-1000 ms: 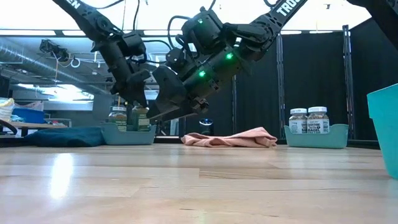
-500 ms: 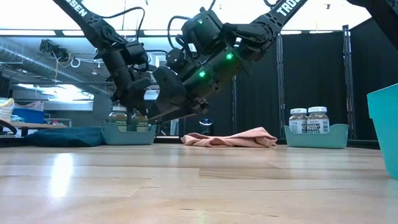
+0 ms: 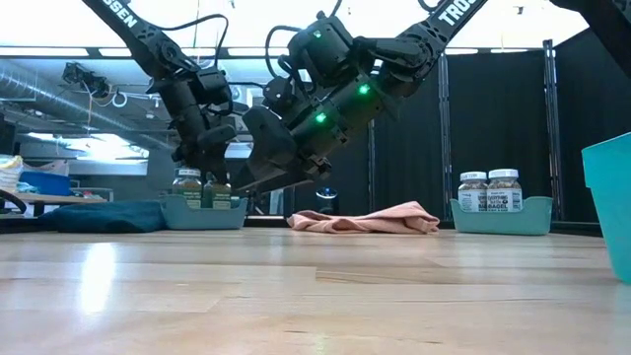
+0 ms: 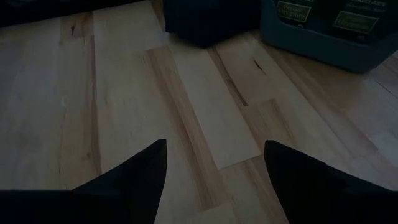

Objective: Sort spices by type
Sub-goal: Put the green seasoning bottle into the blue bin, then return to Home Position

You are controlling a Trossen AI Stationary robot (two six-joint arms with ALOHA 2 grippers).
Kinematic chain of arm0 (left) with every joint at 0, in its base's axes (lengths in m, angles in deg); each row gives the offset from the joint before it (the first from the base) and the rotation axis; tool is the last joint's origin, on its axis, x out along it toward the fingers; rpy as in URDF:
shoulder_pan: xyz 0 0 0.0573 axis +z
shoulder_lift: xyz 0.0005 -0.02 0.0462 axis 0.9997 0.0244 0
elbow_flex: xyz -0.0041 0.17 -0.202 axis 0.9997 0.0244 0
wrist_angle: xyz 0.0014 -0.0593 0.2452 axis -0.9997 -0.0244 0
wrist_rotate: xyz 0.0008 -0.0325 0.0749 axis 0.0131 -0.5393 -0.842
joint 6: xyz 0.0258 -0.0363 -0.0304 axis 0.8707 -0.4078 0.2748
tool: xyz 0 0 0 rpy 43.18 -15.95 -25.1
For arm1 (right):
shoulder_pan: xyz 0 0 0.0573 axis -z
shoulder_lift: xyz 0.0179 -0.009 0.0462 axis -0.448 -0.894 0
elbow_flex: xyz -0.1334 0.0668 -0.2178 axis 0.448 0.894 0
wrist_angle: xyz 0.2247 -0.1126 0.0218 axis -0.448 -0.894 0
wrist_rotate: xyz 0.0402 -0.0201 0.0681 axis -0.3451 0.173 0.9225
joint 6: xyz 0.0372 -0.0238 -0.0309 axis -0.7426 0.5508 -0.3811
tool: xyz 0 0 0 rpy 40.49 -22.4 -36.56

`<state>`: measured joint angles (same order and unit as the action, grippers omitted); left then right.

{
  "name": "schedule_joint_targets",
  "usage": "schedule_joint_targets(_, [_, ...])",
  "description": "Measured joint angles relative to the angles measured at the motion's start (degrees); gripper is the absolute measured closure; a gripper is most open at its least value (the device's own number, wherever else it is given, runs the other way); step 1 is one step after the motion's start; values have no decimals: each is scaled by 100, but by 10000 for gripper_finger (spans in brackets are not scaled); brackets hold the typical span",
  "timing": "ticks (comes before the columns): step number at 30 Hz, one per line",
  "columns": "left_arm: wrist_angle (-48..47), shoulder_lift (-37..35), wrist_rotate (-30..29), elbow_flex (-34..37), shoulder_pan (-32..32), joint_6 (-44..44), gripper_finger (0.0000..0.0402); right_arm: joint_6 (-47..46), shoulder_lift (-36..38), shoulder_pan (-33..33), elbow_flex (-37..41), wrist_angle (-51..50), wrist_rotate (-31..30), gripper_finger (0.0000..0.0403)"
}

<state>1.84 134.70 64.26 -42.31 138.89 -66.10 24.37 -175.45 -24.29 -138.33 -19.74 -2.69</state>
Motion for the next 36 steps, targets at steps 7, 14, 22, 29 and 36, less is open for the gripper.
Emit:
schedule_joint_targets(7, [8, 0, 16, 0, -2, 21, 148, 31, 0, 0, 0, 0, 0, 128])
schedule_joint_targets(14, [-3, 0, 112, 0, -2, 190, 120, 37, 0, 0, 0, 0, 0, 128])
schedule_joint_targets(22, [-7, 0, 138, 0, -2, 194, 61, 40, 0, 0, 0, 0, 1, 128])
schedule_joint_targets(29, [-72, 0, 143, 0, -2, 164, 55, 40, 0, 0, 0, 0, 1, 128])
schedule_joint_targets(36, [-280, 0, 220, -50, -2, 145, 55, 40, 0, 0, 0, 0, 0, 128])
